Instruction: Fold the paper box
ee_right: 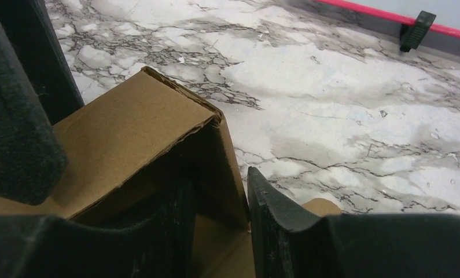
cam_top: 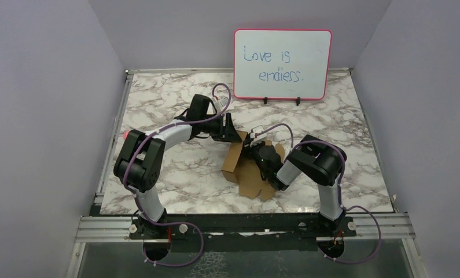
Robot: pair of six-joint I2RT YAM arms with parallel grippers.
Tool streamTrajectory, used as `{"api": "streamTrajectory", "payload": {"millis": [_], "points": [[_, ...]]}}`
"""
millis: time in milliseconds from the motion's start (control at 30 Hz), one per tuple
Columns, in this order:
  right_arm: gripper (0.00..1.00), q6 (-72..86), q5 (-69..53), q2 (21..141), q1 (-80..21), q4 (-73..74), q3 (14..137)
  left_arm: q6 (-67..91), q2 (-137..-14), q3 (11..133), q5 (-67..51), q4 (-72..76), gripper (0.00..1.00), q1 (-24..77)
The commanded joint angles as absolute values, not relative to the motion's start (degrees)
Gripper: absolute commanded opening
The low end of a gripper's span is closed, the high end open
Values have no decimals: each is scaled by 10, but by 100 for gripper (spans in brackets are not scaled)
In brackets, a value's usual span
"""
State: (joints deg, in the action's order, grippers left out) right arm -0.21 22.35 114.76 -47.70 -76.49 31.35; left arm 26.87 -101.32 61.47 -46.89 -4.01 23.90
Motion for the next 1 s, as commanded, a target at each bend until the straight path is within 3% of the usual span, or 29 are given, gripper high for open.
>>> {"api": "streamTrajectory", "payload": {"millis": [0, 200, 367, 533, 800, 967], "points": [[39, 39, 255, 1140, -482, -747, 327, 287, -990, 623, -544, -25, 53, 257], [45, 53, 216, 1125, -482, -744, 321, 255, -983, 638, -485, -67, 56, 253], [62, 49, 233, 1106, -482, -724, 310, 219, -959, 651, -391, -123, 59, 237], [74, 48, 253, 1047, -482, -689, 286, 195, -935, 661, -317, -155, 64, 231], [82, 65, 281, 938, -482, -596, 264, 176, -906, 671, -240, -185, 69, 230], [97, 79, 353, 874, -482, -542, 246, 174, -862, 675, -164, -204, 69, 243]]}}
